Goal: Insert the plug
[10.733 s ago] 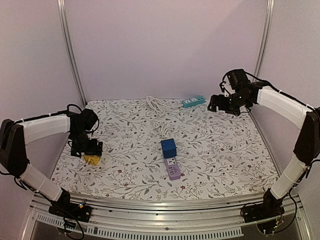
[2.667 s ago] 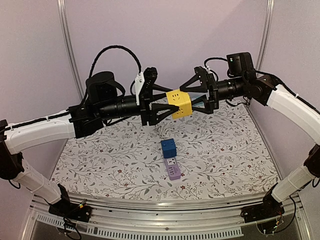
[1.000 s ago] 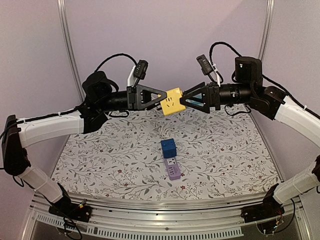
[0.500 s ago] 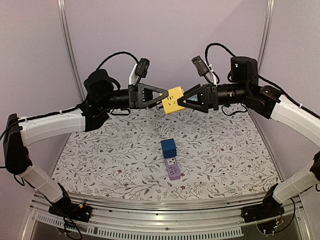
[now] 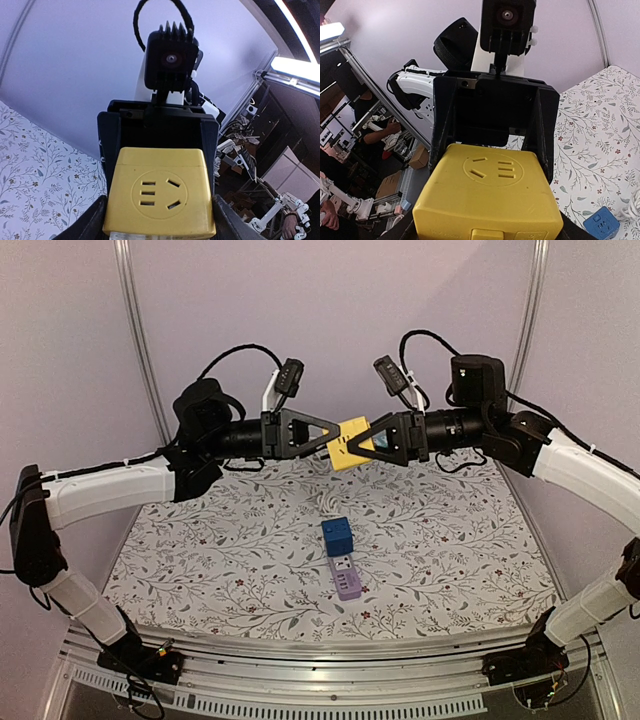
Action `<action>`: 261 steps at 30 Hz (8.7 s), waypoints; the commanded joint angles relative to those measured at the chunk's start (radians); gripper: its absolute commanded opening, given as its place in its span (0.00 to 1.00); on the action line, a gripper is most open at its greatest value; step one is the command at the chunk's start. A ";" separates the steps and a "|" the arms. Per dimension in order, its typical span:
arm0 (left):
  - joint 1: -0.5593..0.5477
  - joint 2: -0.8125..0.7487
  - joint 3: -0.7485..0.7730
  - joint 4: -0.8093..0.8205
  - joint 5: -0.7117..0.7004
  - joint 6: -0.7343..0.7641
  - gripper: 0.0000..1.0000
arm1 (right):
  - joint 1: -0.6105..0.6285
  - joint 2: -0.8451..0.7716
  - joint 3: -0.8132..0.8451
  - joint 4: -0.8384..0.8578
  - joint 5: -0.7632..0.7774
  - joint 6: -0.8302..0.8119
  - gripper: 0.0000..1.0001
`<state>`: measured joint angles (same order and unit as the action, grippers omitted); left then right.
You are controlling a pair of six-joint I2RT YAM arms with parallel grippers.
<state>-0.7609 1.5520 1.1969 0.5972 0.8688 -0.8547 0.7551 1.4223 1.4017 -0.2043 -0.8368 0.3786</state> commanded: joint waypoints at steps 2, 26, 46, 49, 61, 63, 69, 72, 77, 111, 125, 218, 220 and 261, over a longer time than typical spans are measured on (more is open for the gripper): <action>0.002 0.005 0.030 0.001 0.021 0.022 0.00 | 0.008 0.015 0.025 0.012 -0.004 0.006 0.67; 0.017 -0.131 -0.029 -0.284 -0.204 0.263 0.99 | 0.013 -0.079 -0.084 -0.011 0.101 0.046 0.00; 0.126 -0.036 0.269 -0.997 -0.963 0.646 0.98 | 0.013 -0.347 -0.250 -0.221 0.908 0.064 0.00; 0.127 0.084 0.365 -1.114 -1.043 0.655 0.93 | 0.012 -0.353 -0.249 -0.256 0.947 0.036 0.00; 0.144 0.612 0.803 -1.242 -1.049 0.361 0.84 | 0.010 -0.291 -0.202 -0.355 0.977 0.056 0.00; 0.149 0.683 0.861 -1.225 -1.044 0.284 0.84 | 0.009 -0.257 -0.166 -0.372 0.975 0.076 0.00; 0.202 0.812 0.881 -1.017 -0.962 0.001 0.83 | 0.010 -0.139 -0.069 -0.395 0.970 0.098 0.00; 0.228 0.866 0.897 -0.951 -0.931 -0.092 0.83 | 0.009 -0.107 -0.043 -0.394 0.990 0.112 0.00; 0.267 0.947 0.919 -0.862 -0.880 -0.224 0.84 | 0.009 -0.075 -0.023 -0.390 1.020 0.140 0.00; 0.308 1.313 1.141 -0.485 -0.688 -0.539 0.00 | -0.002 0.054 0.091 -0.407 1.096 0.123 0.00; 0.441 0.706 0.342 -0.216 -0.853 -0.445 0.00 | -0.014 0.033 0.070 -0.366 1.034 0.035 0.00; 0.430 0.518 0.287 -1.371 -0.832 0.598 0.86 | -0.132 0.216 0.137 -0.273 0.146 -0.201 0.00; 0.431 0.547 0.317 -1.383 -0.819 0.648 0.81 | -0.132 0.222 0.138 -0.273 0.149 -0.191 0.00; -0.109 0.239 0.092 -1.609 -0.856 1.769 0.36 | -0.137 0.013 -0.052 -0.435 0.300 -0.412 0.00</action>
<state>-0.7879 1.8278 1.3289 -0.9958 0.0704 0.8108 0.6250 1.4841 1.3716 -0.6281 -0.5468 -0.0017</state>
